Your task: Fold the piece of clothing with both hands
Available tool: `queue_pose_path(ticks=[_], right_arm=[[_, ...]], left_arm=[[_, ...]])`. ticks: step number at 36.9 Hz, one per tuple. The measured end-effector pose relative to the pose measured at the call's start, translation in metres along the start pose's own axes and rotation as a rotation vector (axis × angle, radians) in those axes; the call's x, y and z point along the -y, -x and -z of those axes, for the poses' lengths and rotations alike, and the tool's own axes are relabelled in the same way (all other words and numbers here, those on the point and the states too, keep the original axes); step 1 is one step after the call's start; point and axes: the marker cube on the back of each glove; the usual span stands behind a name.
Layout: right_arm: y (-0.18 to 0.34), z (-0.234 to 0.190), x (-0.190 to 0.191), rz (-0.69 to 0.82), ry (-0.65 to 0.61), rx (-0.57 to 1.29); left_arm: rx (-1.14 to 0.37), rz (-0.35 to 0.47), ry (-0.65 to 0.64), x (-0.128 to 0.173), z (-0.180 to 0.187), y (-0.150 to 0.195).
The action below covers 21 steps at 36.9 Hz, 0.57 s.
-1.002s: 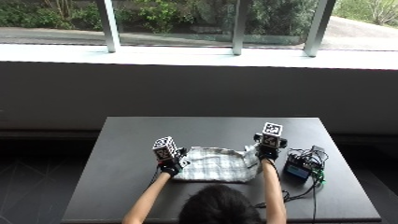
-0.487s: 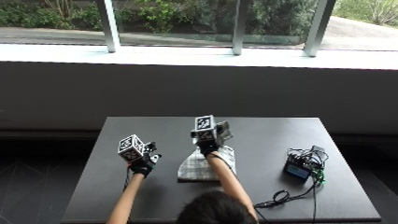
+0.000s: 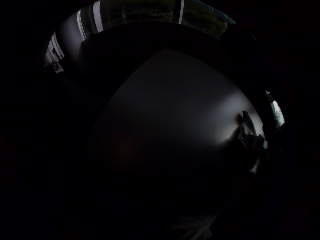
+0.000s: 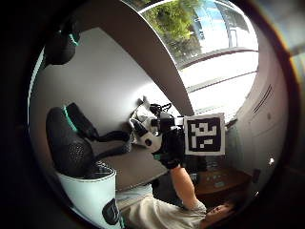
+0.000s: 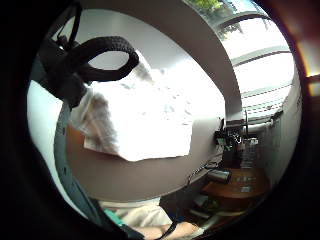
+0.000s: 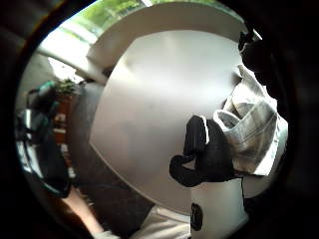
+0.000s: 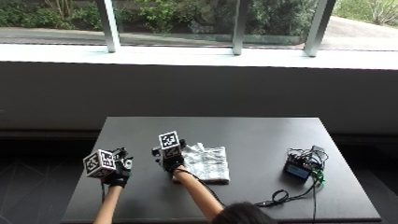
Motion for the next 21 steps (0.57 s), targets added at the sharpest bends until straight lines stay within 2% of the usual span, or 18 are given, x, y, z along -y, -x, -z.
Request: queue_pose_path(ticks=[7, 13, 17, 21], right_arm=[[-0.042, 0.033, -0.002, -0.040, 0.016, 0.135], [-0.088, 0.050, -0.018, -0.055, -0.036, 0.255], [-0.128, 0.051, -0.030, -0.085, -0.056, 0.283], [-0.155, 0.055, -0.048, -0.120, -0.023, 0.294]], left_arm=[[0.018, -0.014, 0.052, -0.023, 0.016, -0.005], [0.073, -0.075, 0.104, -0.040, 0.016, -0.022], [0.119, -0.126, 0.142, -0.053, 0.005, -0.035], [0.148, -0.160, 0.176, -0.060, -0.011, -0.042]])
